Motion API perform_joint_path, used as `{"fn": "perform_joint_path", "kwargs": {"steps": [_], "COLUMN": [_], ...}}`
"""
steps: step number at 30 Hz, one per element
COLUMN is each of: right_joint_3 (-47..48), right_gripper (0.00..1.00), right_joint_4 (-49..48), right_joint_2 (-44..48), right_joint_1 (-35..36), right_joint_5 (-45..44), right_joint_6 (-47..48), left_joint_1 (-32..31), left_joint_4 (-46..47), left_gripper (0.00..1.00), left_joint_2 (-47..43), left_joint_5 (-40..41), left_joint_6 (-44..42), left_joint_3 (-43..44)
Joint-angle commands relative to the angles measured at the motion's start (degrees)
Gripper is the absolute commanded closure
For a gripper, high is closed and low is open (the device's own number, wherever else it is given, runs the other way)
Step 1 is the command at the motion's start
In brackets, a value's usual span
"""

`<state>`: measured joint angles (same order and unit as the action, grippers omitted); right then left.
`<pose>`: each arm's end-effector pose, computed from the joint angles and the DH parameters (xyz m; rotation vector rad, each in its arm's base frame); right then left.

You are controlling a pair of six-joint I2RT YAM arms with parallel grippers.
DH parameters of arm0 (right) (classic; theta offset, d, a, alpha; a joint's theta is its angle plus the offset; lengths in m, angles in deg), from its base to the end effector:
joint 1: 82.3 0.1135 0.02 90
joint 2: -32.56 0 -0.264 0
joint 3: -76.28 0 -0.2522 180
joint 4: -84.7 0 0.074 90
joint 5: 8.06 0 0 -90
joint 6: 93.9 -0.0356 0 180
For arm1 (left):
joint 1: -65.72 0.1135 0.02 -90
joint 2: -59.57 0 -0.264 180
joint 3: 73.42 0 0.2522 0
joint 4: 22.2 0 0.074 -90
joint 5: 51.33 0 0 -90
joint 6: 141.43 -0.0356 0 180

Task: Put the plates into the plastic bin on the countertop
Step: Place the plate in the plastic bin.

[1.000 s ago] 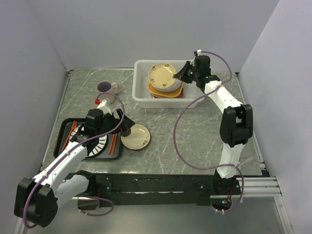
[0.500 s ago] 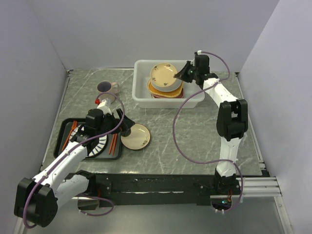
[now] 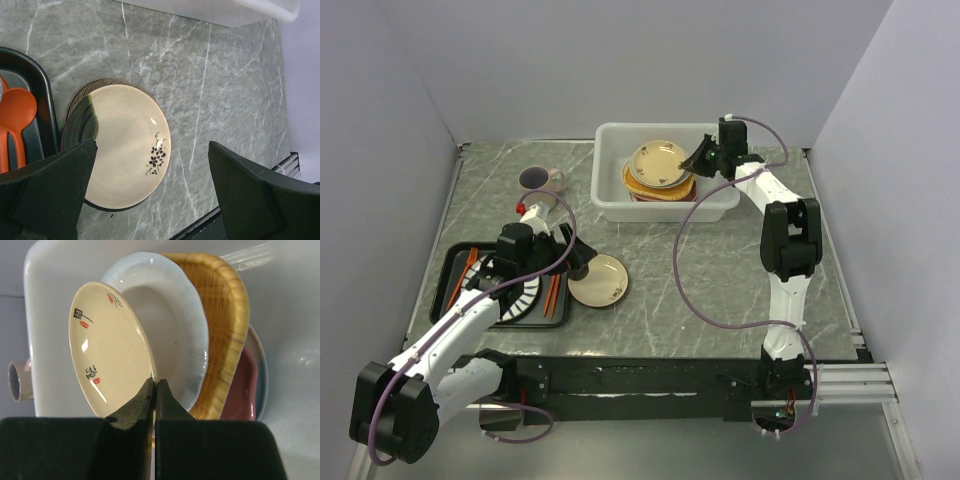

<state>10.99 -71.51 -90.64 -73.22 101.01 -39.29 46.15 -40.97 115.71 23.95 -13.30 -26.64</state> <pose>0.4968 0.0912 0.2397 0.3023 2.1882 0.8007 0.2018 -0.0813 0.2406 -0.1832 2.1572 -0.8684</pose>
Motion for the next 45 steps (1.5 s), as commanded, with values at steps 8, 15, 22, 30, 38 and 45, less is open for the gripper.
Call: {"fn": "perform_joint_path", "kwargs": {"steps": [8,15,22,30,38,45], "right_joint_3": [2.68,-2.58,-8.4,-8.66,-12.43,-25.08], "right_gripper": [0.66,0.23,0.07,0.06,0.05,0.04], "right_joint_4": [-2.64,-5.44,-9.85,-9.32,-7.65,-11.86], "right_joint_2": [0.41,5.42,11.57,13.33,17.55,25.1], "right_joint_1": [-0.73,-0.73,-0.73,-0.64,1.11,4.27], "right_joint_5": [-0.96,-3.68,-5.89,-4.31,-0.88,0.53], "right_joint_6": [-0.46,0.06,0.24,0.59,2.08,1.47], "left_joint_1": [0.24,0.24,0.24,0.24,0.24,0.24], "left_joint_4": [1.41,1.24,1.32,1.33,1.41,1.06], "left_gripper": [0.01,0.01,0.01,0.01,0.01,0.01], "left_joint_2": [-0.06,-0.59,-0.68,-0.59,-0.59,-1.03], "left_joint_5": [-0.57,-0.57,-0.57,-0.75,-0.49,-0.4], "left_joint_6": [-1.04,-0.95,-0.86,-0.86,-0.86,-0.69], "left_joint_3": [0.12,0.12,0.12,0.12,0.12,0.12]}}
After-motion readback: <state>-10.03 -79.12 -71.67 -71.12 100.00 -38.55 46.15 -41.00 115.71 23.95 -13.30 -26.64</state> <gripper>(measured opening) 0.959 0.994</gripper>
